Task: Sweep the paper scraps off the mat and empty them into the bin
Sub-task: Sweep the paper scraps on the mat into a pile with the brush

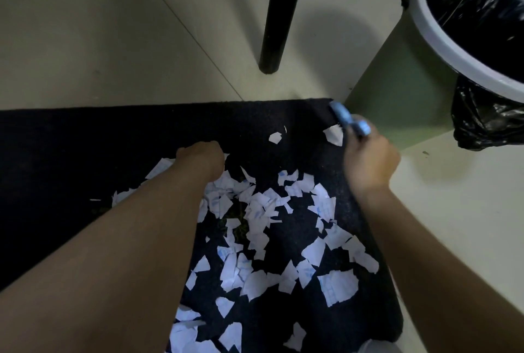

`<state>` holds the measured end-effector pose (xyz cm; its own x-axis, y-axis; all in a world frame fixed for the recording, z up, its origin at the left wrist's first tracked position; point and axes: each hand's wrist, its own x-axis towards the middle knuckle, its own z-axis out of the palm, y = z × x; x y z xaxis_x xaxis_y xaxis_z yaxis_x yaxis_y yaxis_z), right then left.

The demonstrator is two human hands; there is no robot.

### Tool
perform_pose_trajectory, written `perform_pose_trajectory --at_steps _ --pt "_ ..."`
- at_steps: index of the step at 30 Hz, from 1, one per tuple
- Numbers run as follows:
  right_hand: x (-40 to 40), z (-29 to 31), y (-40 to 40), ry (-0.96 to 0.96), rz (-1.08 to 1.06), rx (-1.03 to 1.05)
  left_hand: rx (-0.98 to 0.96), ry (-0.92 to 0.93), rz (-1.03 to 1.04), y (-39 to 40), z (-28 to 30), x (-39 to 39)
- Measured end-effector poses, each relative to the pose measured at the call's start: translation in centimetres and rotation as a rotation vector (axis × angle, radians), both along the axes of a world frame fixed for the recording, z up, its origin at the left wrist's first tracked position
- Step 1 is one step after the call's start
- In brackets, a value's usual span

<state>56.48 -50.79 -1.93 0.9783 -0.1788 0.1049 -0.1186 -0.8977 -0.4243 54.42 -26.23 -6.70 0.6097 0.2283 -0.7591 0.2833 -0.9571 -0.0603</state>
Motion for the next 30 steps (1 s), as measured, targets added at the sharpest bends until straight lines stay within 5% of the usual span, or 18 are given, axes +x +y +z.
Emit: perform_pose_trajectory --at_steps 5,11,20,30 --pt "3.7 -1.6 -1.5 0.180 -0.030 -0.119 -0.003 -0.018 -0.002 0.0 0.1 0.0" --pt "2.4 -1.4 -0.5 0.294 0.076 0.001 -0.014 -0.010 0.008 0.0 0.3 0.0" --pt "3.6 -0.5 -0.7 0.155 -0.031 -0.050 -0.016 -0.013 0.000 -0.1 0.5 -0.3" --pt "-3.1 -2.1 6.0 0.238 0.293 -0.088 -0.030 -0.032 0.014 0.0 0.6 -0.4"
